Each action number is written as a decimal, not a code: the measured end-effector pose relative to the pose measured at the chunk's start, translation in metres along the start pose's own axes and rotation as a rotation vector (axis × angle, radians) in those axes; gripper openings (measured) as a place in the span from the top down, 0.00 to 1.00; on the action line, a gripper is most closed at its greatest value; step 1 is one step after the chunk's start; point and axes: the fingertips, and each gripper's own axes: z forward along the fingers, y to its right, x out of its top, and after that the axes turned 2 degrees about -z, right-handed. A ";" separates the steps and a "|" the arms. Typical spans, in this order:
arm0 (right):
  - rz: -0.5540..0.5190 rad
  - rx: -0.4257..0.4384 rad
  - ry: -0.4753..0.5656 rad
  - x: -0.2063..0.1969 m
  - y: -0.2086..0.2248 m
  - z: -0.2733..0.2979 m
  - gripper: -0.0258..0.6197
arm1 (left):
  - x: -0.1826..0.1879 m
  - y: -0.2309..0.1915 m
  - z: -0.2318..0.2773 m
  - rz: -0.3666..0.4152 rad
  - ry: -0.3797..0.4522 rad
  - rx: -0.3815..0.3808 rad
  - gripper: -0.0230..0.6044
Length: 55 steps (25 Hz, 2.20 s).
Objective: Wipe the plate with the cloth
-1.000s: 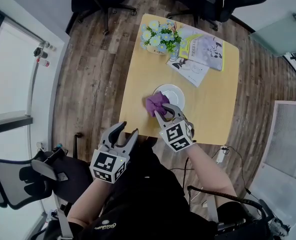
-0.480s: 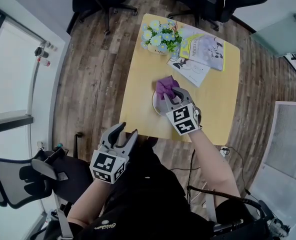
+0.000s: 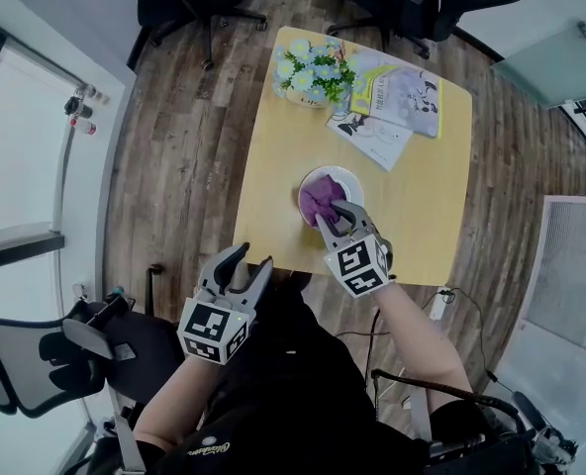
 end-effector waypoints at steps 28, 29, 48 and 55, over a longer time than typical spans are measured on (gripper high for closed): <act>-0.027 -0.101 -0.036 0.001 0.061 0.014 0.84 | -0.011 -0.004 -0.001 0.000 -0.023 0.005 0.67; -0.025 -0.097 -0.034 0.000 0.059 0.013 0.84 | -0.011 -0.003 0.000 0.000 -0.024 0.004 0.67; -0.028 0.048 -0.024 -0.027 -0.015 -0.015 0.84 | -0.008 0.011 0.018 0.022 -0.047 -0.041 0.67; -0.033 -0.033 -0.021 -0.017 0.030 -0.005 0.84 | -0.008 0.012 0.019 0.022 -0.053 -0.037 0.67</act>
